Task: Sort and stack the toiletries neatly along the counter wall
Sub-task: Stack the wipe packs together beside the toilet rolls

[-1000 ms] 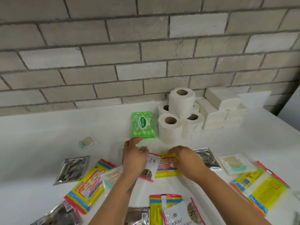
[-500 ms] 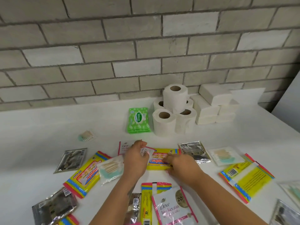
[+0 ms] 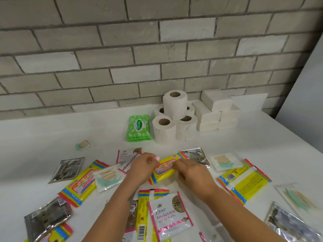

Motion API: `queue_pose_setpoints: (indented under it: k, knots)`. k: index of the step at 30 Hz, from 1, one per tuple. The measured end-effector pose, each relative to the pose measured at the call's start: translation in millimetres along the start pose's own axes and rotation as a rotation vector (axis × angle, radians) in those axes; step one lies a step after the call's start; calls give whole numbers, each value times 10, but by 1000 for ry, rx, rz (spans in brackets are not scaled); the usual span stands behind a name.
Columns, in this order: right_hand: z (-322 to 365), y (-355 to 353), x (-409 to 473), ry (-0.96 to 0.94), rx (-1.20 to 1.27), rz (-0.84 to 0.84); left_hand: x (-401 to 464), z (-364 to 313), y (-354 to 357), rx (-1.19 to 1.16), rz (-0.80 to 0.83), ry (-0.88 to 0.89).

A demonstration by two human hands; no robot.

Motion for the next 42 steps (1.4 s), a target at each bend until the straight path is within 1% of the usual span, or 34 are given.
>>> queue_pose_setpoints:
  k: [3,6,8,11,13,15,19,24,26,28,33,37,39,42]
  knots:
    - [0,-181,-27,-99,72,-72,-63,-194,-47,85,135,0]
    - [-14,-299,-64,-214,75,-175,-107,-285,-64,-8,254,-39]
    - [-59,-349,-125,-247,69,-210,-131,-310,-43,-72,326,-39]
    - [-148,-355,-233,-236,59,-197,-180,-323,18,-233,365,-58]
    - [-176,-350,-298,-215,70,-201,-220,-316,56,-274,347,-60]
    - [-213,-358,-385,-119,133,-208,-264,-292,86,-269,322,-64]
    - [-348,-447,-567,277,150,-129,-298,-165,59,-294,265,-67]
    - [-612,-358,-745,761,-68,170,-204,-27,-14,-312,268,-108]
    - [-656,-289,-782,873,-110,252,-116,19,-68,-305,270,-112]
    - [-657,-263,-779,898,-140,265,-17,54,-136,-300,272,-112]
    - [-535,-265,-698,810,-349,297,142,57,-262,-341,269,-100]
    - [-338,-281,-572,781,-399,344,243,66,-351,-391,249,-64]
    - [-254,-322,-471,792,-407,348,293,93,-394,-451,235,-77]
    - [-126,-433,-262,784,-449,376,369,139,-467,-459,227,-91]
Point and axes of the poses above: each hand's wrist, its own x-axis towards the middle knuckle, its own y-axis out of the palm, z = x × y, the point moved 2 cm from there along x, towards the middle knuckle, and after that the axes turned 1 degree about -y, right-handed, at the moved point
